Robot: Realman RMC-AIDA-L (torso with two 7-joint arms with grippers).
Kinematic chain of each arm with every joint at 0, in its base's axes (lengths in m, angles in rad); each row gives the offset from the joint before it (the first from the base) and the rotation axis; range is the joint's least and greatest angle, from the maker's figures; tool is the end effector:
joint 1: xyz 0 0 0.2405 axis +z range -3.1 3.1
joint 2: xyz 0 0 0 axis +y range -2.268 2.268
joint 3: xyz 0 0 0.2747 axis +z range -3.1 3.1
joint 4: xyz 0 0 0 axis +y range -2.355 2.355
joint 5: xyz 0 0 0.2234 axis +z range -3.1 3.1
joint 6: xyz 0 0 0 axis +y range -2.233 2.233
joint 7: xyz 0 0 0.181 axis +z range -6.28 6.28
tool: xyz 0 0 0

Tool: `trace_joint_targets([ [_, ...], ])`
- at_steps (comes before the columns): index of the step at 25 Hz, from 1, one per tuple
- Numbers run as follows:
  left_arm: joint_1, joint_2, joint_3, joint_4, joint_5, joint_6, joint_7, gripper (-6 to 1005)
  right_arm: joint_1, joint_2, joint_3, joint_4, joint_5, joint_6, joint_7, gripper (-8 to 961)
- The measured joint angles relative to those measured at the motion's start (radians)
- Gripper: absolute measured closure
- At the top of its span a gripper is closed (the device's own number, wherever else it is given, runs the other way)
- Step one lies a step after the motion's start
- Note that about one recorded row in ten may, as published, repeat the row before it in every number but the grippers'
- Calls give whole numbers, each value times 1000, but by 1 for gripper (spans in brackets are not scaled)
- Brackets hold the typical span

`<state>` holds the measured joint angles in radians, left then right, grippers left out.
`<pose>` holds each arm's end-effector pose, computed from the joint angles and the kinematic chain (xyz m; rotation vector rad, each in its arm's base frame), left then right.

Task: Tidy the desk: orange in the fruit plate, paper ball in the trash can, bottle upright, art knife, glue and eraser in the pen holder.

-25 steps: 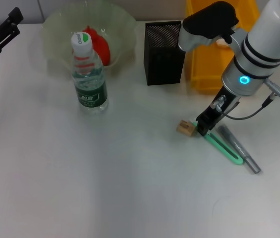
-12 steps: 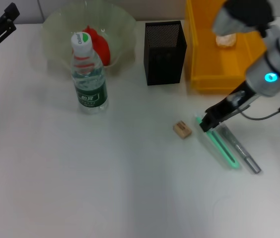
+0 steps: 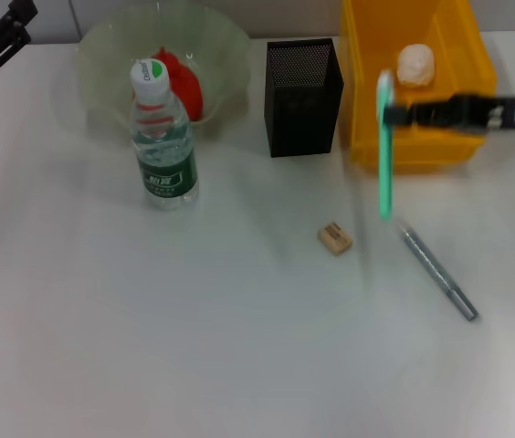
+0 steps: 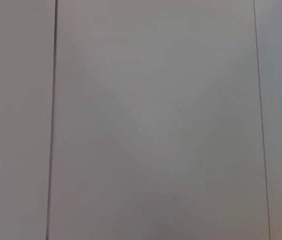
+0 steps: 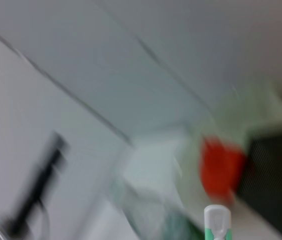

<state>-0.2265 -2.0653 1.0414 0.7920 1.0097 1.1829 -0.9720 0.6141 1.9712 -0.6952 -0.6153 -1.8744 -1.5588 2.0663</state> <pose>-0.2951 0.3810 0.0554 -1.9292 -0.3737 -0.9246 0.2465 0.4035 0.0084 -2.4872 1.4345 0.9346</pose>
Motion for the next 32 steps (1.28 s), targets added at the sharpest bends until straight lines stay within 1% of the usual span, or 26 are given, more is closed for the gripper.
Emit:
trace_joint_targets([
  [1, 0, 0, 0, 0, 0, 0, -1, 215, 0, 0, 0, 0, 0, 0, 0, 788],
  [2, 0, -1, 0, 0, 0, 1, -2, 215, -11, -6, 10, 52, 79, 1, -78, 788],
  [3, -1, -1, 0, -1, -1, 3, -3, 215, -22, -5, 15, 95, 152, 4, -163, 788],
  [4, -1, -1, 0, -3, -4, 4, -3, 215, -32, 4, 17, 133, 236, 15, -256, 788],
  [5, -3, -1, 0, -7, -10, 8, -4, 215, -40, 32, 18, 171, 342, 38, -389, 788],
  [6, -3, -1, 0, -7, -10, 8, -4, 215, -40, 32, 18, 171, 342, 38, -389, 788],
  [7, -6, -2, 0, -10, -12, 10, -4, 215, -40, 79, 18, 183, 425, 87, -546, 788],
  [8, -7, -2, 0, -12, -13, 11, -4, 215, -40, 79, 18, 183, 425, 87, -546, 788],
  [9, -8, -2, 0, -13, -13, 11, -4, 215, -33, 97, 16, 190, 461, 118, -636, 788],
  [10, -9, -3, 0, -14, -13, 16, -8, 215, -2, 115, 9, 242, 546, 178, -821, 788],
  [11, -8, -3, 0, -14, -14, 24, -14, 215, 22, 115, 6, 291, 584, 200, -900, 787],
  [12, -5, -3, -1, -14, -14, 33, -19, 215, 22, 115, 6, 291, 584, 200, -900, 787],
  [13, -2, -3, -4, -14, -15, 45, -25, 215, 76, 112, 6, 382, 640, 254, -1061, 787],
  [14, 4, -3, -11, -14, -15, 59, -32, 215, 114, 113, 11, 413, 657, 326, -1149, 787],
  [15, 4, -3, -11, -14, -15, 59, -32, 215, 114, 113, 11, 413, 657, 326, -1149, 787],
  [17, 19, -1, -16, -14, -15, 67, -49, 215, 158, 118, 15, 429, 660, 412, -1221, 788],
  [22, 37, 0, -23, -15, -15, 72, -58, 215, 191, 118, 16, 435, 662, 437, -1245, 788],
  [23, 49, 0, -31, -15, -15, 76, -57, 215, 199, 118, 14, 436, 662, 439, -1241, 788],
  [27, 60, -1, -48, -27, -16, 97, -43, 215, 215, 117, 7, 439, 661, 449, -1212, 787],
  [29, 60, -1, -54, -34, -16, 104, -38, 215, 224, 115, -6, 440, 655, 473, -1180, 784],
  [30, 60, -1, -65, -45, -16, 116, -31, 215, 227, 113, -37, 438, 652, 502, -1141, 782],
  [32, 61, -1, -71, -49, -16, 121, -28, 215, 227, 112, -54, 437, 651, 511, -1120, 779],
])
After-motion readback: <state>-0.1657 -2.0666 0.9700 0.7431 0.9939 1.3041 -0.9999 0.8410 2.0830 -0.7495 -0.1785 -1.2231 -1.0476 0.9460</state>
